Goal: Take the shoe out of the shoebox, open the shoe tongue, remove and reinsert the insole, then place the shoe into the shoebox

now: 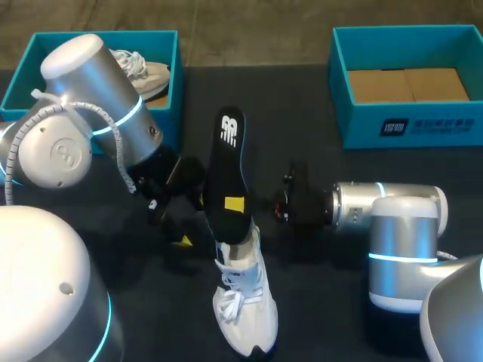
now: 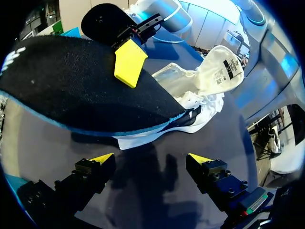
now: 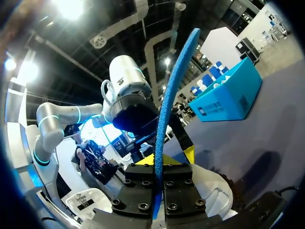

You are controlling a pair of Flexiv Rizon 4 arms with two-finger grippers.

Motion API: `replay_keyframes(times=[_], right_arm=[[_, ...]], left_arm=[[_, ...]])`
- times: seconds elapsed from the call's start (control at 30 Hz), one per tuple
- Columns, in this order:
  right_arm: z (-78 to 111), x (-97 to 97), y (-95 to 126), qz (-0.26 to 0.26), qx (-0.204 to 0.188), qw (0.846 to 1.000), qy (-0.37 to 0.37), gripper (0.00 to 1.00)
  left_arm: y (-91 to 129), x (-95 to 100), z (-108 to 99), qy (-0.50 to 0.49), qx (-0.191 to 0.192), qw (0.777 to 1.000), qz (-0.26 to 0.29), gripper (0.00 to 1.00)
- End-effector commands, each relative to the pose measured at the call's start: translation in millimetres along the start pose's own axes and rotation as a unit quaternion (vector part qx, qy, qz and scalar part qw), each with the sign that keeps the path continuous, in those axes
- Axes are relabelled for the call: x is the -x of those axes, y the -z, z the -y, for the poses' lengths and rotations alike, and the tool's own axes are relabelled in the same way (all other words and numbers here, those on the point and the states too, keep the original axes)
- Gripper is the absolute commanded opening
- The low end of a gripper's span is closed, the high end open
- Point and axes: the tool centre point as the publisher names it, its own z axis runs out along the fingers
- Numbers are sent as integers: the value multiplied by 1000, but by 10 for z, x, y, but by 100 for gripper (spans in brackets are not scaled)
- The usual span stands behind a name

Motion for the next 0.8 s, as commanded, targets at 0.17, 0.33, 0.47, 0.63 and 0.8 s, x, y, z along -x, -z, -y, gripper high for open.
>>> replay_keyframes(times=[0.17,0.33,0.47,0.63,0.8], right_arm=[[-133,-48,-14,13,-10,1000,9,0],[-151,-53,6,18,-7,1000,11,0],[-175,-68,16,29,-7,999,14,0],[-156,-40,56,36,-4,999,15,0],[-147,-57,84,44,1,999,14,0]], left_arm=[[-7,0,1,0,1,1000,0,100],[-7,0,1,0,1,1000,0,100],[-7,0,1,0,1,1000,0,100],[-7,0,1,0,1,1000,0,100],[-7,0,1,0,1,1000,0,100]])
